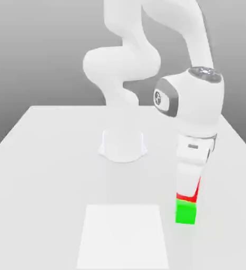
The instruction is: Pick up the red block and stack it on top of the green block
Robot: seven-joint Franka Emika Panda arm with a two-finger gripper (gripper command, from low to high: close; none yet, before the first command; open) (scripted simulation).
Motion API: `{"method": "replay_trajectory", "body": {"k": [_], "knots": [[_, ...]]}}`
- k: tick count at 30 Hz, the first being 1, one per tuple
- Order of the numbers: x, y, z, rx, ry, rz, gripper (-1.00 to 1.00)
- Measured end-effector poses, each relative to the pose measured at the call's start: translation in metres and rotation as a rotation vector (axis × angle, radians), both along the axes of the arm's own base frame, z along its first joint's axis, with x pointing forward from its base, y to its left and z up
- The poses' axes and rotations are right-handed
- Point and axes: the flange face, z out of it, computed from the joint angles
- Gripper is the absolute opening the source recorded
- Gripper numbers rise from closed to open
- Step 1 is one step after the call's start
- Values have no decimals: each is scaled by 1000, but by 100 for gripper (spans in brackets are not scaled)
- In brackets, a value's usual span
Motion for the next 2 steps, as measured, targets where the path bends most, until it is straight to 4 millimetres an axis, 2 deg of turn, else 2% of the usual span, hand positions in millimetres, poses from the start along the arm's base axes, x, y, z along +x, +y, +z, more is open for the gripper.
{"method": "replay_trajectory", "body": {"k": [2], "knots": [[0, 0, 0, 0, 0, 0, 100]]}}
